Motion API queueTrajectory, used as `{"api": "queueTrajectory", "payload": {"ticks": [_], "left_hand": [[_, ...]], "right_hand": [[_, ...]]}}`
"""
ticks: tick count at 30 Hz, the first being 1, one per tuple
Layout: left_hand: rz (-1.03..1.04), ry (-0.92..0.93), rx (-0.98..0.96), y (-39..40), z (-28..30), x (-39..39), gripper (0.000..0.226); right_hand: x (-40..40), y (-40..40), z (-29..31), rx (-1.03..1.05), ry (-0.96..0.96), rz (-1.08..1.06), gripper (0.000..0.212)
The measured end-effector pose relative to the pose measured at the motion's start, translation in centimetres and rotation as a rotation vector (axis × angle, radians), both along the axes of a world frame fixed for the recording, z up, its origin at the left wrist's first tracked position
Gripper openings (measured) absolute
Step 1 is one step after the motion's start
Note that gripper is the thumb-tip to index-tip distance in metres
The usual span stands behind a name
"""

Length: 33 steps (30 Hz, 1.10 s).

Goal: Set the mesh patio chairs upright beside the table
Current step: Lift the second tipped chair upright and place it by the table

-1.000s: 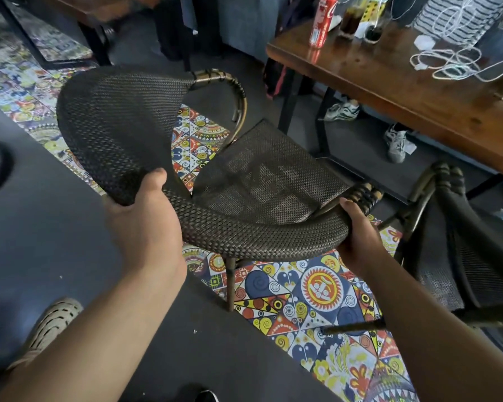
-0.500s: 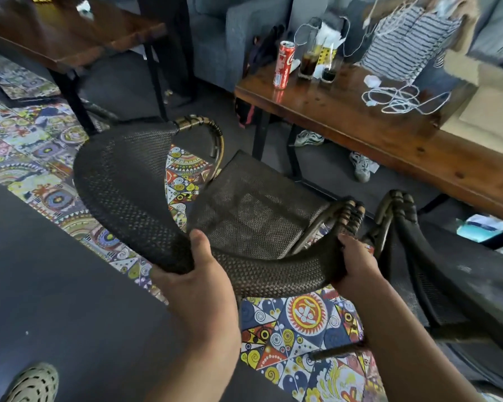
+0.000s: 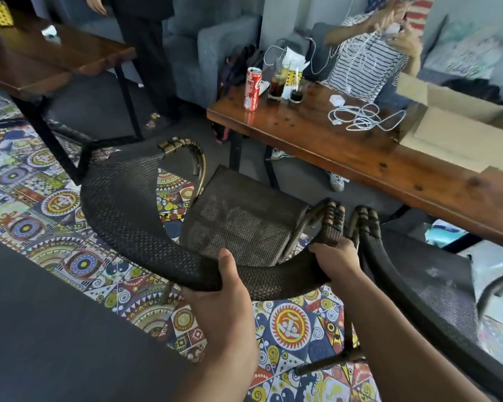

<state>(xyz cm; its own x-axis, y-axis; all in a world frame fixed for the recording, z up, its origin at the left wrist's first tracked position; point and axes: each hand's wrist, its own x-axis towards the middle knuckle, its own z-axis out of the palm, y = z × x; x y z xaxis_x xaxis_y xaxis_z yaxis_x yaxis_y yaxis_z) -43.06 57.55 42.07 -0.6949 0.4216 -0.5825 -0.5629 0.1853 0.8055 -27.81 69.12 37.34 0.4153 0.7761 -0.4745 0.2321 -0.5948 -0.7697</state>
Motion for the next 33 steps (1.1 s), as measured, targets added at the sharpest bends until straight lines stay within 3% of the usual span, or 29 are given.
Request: {"api": "queueTrajectory", "payload": {"ticks": [3,15,20,24,33], "left_hand": [[-0.013,-0.027,-0.021,0.8,0.0,0.7,0.05],[-0.03,0.0,-0.023,2.5,0.0,1.2,0.048],[-0.031,-0.007,0.0,3.2,-0.3,0.8,0.056],[-0.044,-0.001,0.003,3.8,-0.4,0.3,0.058],[-0.037,0.002,0.003,6.2,0.2,-0.6,0.067]], "right_hand": [[0.5,0.4,0.2,-0.021,0.031,-0.007,0.055],[0.7,1.8,0.4,-0.009,-0.005,-0.01,0.058],[0.3,2.4,0.6,-0.011,-0.029,-0.032,0.046],[0.0,2.7,0.4,0.002,0.002,-0.039,0.062],[-0.1,1.9,1.0,0.098,0.032,0.026,0.071]]}}
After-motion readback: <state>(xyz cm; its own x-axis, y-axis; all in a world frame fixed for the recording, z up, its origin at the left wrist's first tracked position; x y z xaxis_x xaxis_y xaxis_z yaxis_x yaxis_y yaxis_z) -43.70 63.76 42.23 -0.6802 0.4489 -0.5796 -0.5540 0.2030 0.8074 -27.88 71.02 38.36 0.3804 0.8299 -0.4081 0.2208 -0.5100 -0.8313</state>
